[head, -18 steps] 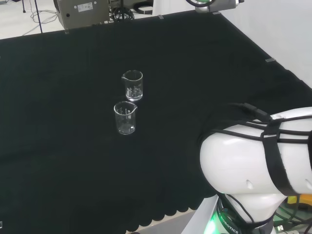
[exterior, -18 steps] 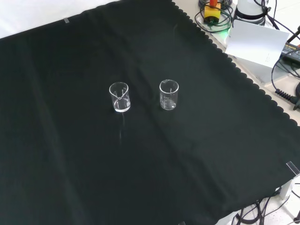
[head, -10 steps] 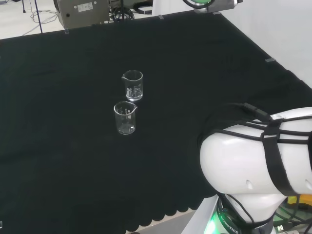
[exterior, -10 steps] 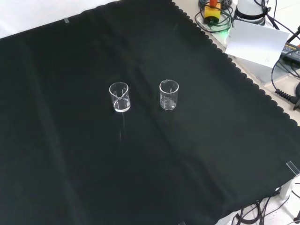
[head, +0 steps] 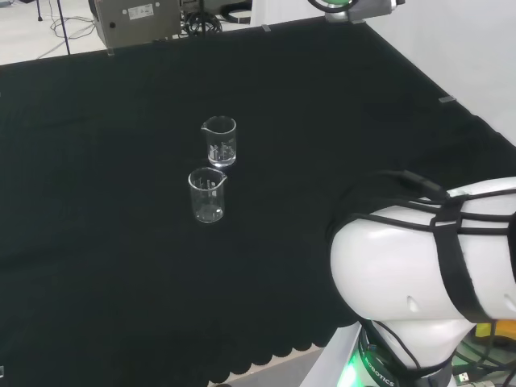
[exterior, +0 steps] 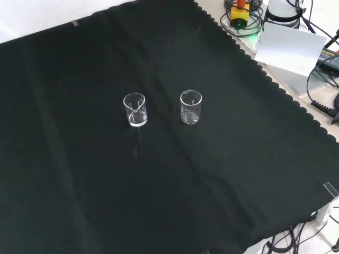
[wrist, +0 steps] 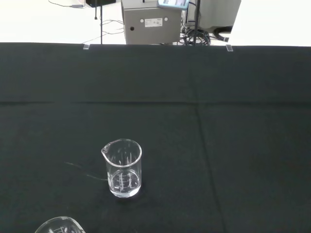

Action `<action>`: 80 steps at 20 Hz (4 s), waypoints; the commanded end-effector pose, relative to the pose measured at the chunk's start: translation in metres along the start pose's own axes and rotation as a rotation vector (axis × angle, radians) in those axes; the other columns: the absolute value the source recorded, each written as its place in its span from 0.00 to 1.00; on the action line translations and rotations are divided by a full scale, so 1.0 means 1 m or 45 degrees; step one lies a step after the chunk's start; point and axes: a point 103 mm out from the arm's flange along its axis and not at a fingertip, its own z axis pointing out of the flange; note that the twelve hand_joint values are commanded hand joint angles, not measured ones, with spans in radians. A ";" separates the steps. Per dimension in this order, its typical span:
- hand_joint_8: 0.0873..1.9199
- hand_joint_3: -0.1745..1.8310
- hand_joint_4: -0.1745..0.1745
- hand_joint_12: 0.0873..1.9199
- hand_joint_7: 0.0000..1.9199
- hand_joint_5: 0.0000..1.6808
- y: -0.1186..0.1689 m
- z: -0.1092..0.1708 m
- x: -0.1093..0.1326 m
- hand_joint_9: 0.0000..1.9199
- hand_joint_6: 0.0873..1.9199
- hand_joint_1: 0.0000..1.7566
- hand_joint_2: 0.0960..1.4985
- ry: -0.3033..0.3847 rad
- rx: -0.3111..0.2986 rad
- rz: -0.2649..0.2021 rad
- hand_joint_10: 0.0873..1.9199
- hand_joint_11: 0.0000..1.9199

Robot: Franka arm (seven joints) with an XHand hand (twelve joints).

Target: Pick up the beaker on the right.

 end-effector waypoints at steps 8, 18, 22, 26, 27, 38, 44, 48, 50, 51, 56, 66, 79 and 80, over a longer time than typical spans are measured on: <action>0.28 0.23 0.41 0.73 0.10 0.24 0.034 0.047 -0.024 0.19 0.00 0.13 0.77 0.128 -0.012 0.077 0.33 0.05; 0.29 0.23 0.40 0.73 0.12 0.26 0.122 0.103 -0.102 0.20 0.00 0.15 0.77 0.206 0.059 -0.013 0.32 0.07; 0.29 0.23 0.40 0.73 0.12 0.25 0.151 0.130 -0.092 0.20 0.00 0.15 0.77 0.224 0.073 -0.077 0.32 0.06; 0.29 0.23 0.40 0.73 0.11 0.25 0.174 0.159 -0.084 0.20 0.00 0.15 0.77 0.236 0.127 -0.102 0.32 0.06; 0.29 0.23 0.40 0.73 0.11 0.25 0.179 0.165 -0.083 0.20 0.00 0.15 0.77 0.238 0.133 -0.106 0.32 0.06; 0.29 0.22 0.41 0.73 0.10 0.23 0.215 0.231 -0.079 0.19 0.00 0.13 0.75 0.307 0.201 -0.121 0.31 0.05; 0.29 0.22 0.41 0.73 0.10 0.22 0.224 0.260 -0.063 0.19 0.00 0.15 0.75 0.343 0.215 -0.182 0.31 0.05; 0.29 0.21 0.41 0.73 0.10 0.22 0.228 0.274 -0.054 0.19 0.00 0.19 0.71 0.377 0.229 -0.216 0.32 0.04; 0.30 0.21 0.41 0.73 0.10 0.22 0.229 0.280 -0.052 0.20 0.00 0.22 0.69 0.392 0.226 -0.246 0.32 0.04; 0.30 0.21 0.41 0.73 0.10 0.22 0.228 0.282 -0.051 0.20 0.00 0.23 0.68 0.400 0.223 -0.258 0.32 0.04; 0.30 0.19 0.41 0.73 0.10 0.22 0.226 0.298 -0.038 0.20 0.00 0.28 0.63 0.429 0.248 -0.292 0.32 0.04; 0.30 0.25 0.38 0.72 0.16 0.25 0.222 0.321 -0.021 0.25 0.00 0.45 0.45 0.472 0.198 -0.408 0.29 0.09; 0.31 0.35 0.37 0.70 0.20 0.32 0.223 0.353 -0.009 0.28 0.00 0.48 0.36 0.679 0.180 -0.467 0.27 0.11; 0.31 0.35 0.37 0.70 0.19 0.32 0.223 0.357 -0.008 0.27 0.00 0.48 0.36 0.702 0.188 -0.468 0.27 0.11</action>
